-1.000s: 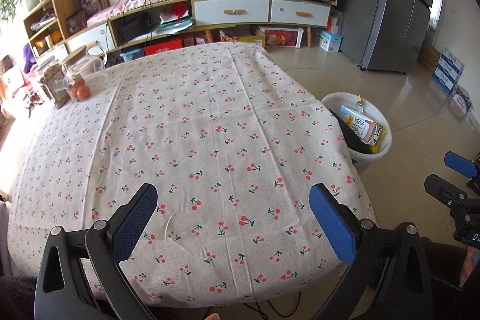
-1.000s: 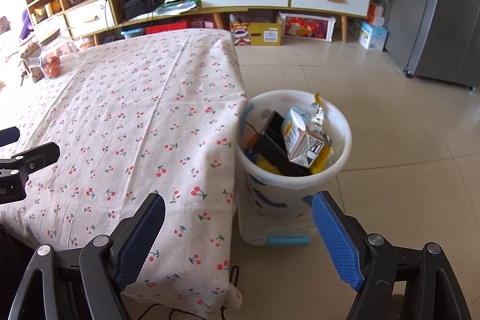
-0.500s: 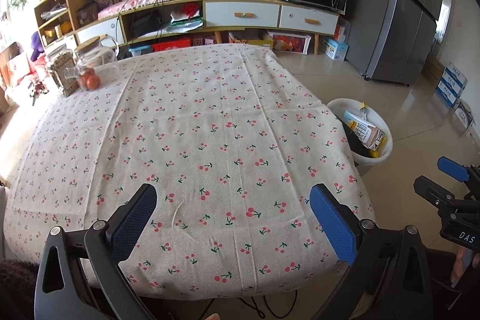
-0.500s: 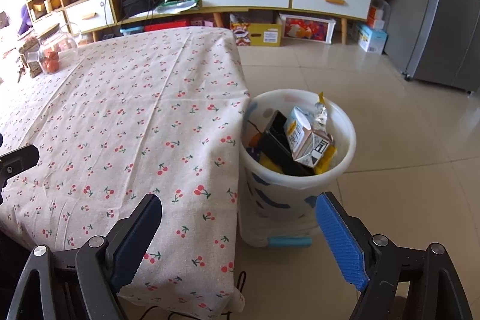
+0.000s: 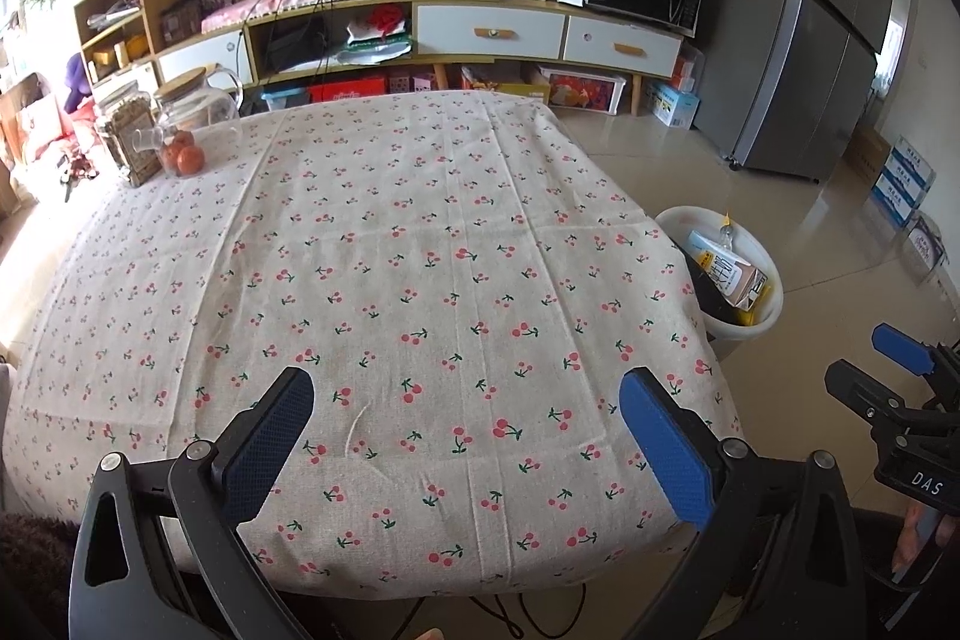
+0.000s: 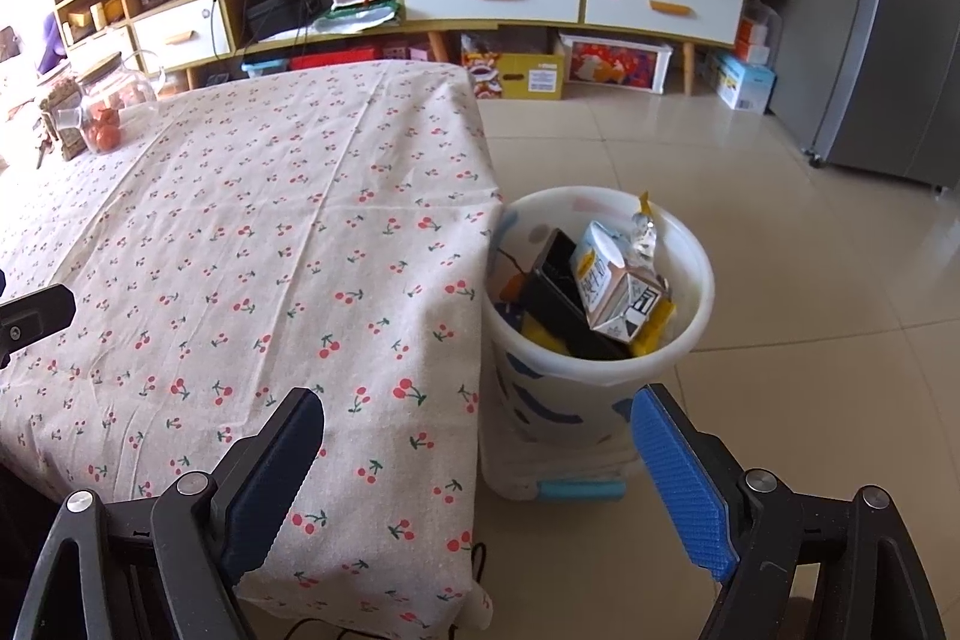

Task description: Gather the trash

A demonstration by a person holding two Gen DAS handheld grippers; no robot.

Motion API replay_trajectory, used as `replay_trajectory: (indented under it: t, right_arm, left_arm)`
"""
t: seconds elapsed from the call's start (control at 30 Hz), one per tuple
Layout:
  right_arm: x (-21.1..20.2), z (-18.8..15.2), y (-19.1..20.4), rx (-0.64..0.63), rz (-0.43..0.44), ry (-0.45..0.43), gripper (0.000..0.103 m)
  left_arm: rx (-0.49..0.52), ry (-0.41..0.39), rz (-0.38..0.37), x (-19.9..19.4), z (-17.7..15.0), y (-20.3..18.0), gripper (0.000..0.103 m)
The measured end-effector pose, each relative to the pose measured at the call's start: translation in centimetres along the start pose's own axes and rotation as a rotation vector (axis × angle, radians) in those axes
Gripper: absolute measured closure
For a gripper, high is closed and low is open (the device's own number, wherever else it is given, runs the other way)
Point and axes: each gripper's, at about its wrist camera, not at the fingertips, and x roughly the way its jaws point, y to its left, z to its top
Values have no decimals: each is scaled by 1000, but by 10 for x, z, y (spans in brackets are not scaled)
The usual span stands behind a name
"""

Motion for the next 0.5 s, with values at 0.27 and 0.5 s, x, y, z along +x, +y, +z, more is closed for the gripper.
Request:
replay_trajectory:
  t: [0.27,0.5]
  right_arm:
    - [-1,0,0,-4,2,-1,16]
    - [-1,1,1,-5,2,-2,16]
  left_arm:
    - [9,10,-8,0,-1,-1,0]
    - [11,8,-8,0,-1,-2,0]
